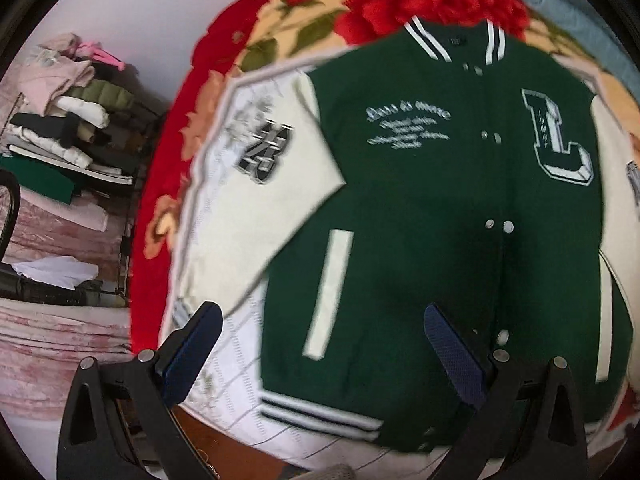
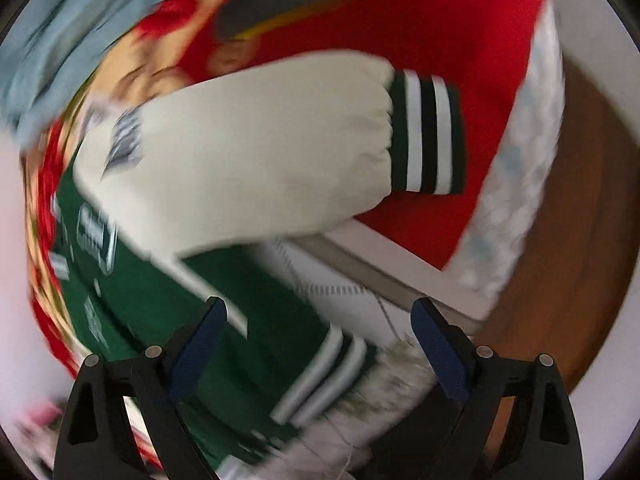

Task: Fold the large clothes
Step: 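Reach the right tool to the cream sleeve cuff and grasp it, then fold the held sleeve across the jacket body while the left tool grasps the other cuff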

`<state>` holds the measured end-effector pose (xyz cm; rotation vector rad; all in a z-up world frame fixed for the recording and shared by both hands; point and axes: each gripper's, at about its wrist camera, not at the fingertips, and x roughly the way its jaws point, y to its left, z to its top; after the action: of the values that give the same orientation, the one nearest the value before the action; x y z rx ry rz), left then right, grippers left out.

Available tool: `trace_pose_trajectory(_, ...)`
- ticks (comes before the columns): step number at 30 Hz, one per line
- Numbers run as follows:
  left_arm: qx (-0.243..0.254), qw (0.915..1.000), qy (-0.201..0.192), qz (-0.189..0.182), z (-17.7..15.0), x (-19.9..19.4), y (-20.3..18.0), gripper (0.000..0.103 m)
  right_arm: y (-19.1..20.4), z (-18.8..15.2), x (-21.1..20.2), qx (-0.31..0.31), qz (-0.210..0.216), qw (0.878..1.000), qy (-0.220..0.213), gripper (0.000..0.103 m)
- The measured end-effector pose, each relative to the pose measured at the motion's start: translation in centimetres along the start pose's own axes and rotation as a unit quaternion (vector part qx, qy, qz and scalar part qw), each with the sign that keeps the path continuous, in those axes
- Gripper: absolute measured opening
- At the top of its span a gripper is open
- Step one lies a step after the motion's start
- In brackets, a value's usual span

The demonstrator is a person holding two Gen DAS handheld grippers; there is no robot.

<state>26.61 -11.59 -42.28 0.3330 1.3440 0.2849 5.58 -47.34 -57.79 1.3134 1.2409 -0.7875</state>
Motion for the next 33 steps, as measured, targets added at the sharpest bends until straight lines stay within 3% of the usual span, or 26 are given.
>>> trace_pose_trajectory(4, 0.016, 0.9998, 0.008, -0.008, 2.2, 3.9, -4.7, 0.103, -3.3, 3.2, 5.2, 0.124, 0.088, 0.988, 0.013, 0.095)
trace_pose_trajectory(6, 0.026, 0.9996, 0.006, -0.014, 3.2, 5.0, -6.8, 0.103, -4.0, 4.2, 7.1, 0.165, 0.108, 0.98, 0.009, 0.095)
trace_pose_trajectory(9, 0.045, 0.9986, -0.008, -0.026, 4.8, 6.5, -9.7, 0.103, -4.1, 5.0, 7.3, 0.211, 0.128, 0.968, -0.044, 0.085)
trace_pose_trajectory(11, 0.055, 0.9979, -0.016, -0.031, 5.5, 7.0, -10.9, 0.103, -3.4, 5.1, 6.5, 0.214, 0.102, 0.968, -0.083, 0.038)
trace_pose_trajectory(13, 0.064, 0.9971, -0.02, -0.035, 6.2, 7.4, -11.8, 0.103, -2.3, 4.9, 5.6, 0.198, 0.081, 0.969, -0.12, 0.013)
trace_pose_trajectory(16, 0.066, 0.9965, -0.029, -0.042, 7.3, 7.8, -12.2, 0.103, 1.4, 4.8, 3.2, 0.138, 0.054, 0.974, -0.168, 0.008)
trace_pose_trajectory(20, 0.046, 0.9973, -0.032, -0.048, 8.6, 8.4, -10.6, 0.103, 7.4, 4.0, -0.7, 0.059, 0.065, 0.974, -0.209, 0.007)
trace_pose_trajectory(23, 0.022, 0.9983, -0.027, -0.047, 9.4, 9.2, -8.2, 0.103, 15.3, 2.7, -2.7, -0.036, 0.084, 0.971, -0.222, 0.007)
trace_pose_trajectory(26, -0.016, 0.999, -0.02, -0.036, 10.0, 10.4, -3.9, 0.103, 25.1, -0.4, -2.9, -0.161, 0.097, 0.958, -0.216, 0.006)
trace_pose_trajectory(27, -0.029, 0.999, -0.019, -0.029, 10.2, 10.8, -2.4, 0.103, 27.7, -1.6, -2.6, -0.196, 0.096, 0.952, -0.212, 0.006)
trace_pose_trajectory(28, -0.042, 0.9987, -0.016, -0.023, 10.3, 11.2, -0.8, 0.103, 32.0, -3.9, -1.8, -0.253, 0.094, 0.94, -0.207, 0.006)
trace_pose_trajectory(30, -0.064, 0.9978, -0.011, -0.015, 10.5, 12.1, 1.7, 0.103, 36.7, -8.0, 0.0, -0.332, 0.095, 0.916, -0.203, 0.006)
trace_pose_trajectory(33, -0.099, 0.9951, 0.001, 0.0, 9.8, 14.0, 5.5, 0.103, 44.2, -15.9, 4.9, -0.465, 0.091, 0.864, -0.171, 0.006)
